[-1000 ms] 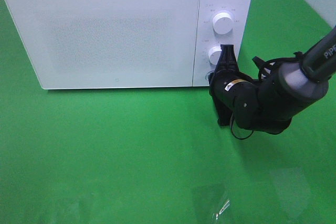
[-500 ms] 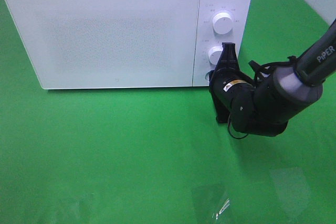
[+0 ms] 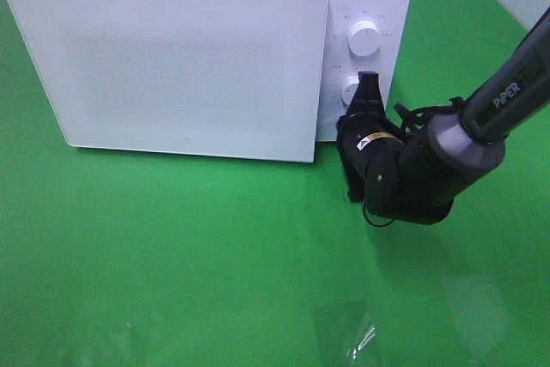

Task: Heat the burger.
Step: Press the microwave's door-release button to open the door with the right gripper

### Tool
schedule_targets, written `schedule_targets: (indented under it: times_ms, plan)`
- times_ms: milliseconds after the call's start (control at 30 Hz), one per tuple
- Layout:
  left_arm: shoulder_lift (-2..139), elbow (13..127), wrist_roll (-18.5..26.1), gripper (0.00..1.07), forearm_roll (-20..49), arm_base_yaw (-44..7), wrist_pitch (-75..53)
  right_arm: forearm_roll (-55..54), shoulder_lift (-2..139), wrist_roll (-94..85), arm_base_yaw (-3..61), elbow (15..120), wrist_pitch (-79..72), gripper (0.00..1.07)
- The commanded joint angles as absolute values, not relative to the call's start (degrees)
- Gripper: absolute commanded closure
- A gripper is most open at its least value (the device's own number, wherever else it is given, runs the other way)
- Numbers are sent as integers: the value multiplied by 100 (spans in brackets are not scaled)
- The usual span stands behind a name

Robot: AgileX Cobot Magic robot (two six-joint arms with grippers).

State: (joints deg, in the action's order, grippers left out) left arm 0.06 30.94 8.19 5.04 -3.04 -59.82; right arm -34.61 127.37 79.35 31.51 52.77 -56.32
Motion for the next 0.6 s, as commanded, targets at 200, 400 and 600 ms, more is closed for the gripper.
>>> schedule_targets:
  times_ms: [200, 400, 600]
  plan:
    - [0, 3088, 796, 7, 498, -292, -5953, -3203, 12748, 7884, 2928, 5861, -7151, 107]
    - [0, 3088, 796, 7, 498, -292, -5953, -3203, 12731, 7872, 2945, 5850, -7082, 107]
    - [0, 3088, 796, 7, 498, -292, -5953, -3094, 12697, 7953, 3014, 5787, -6790, 107]
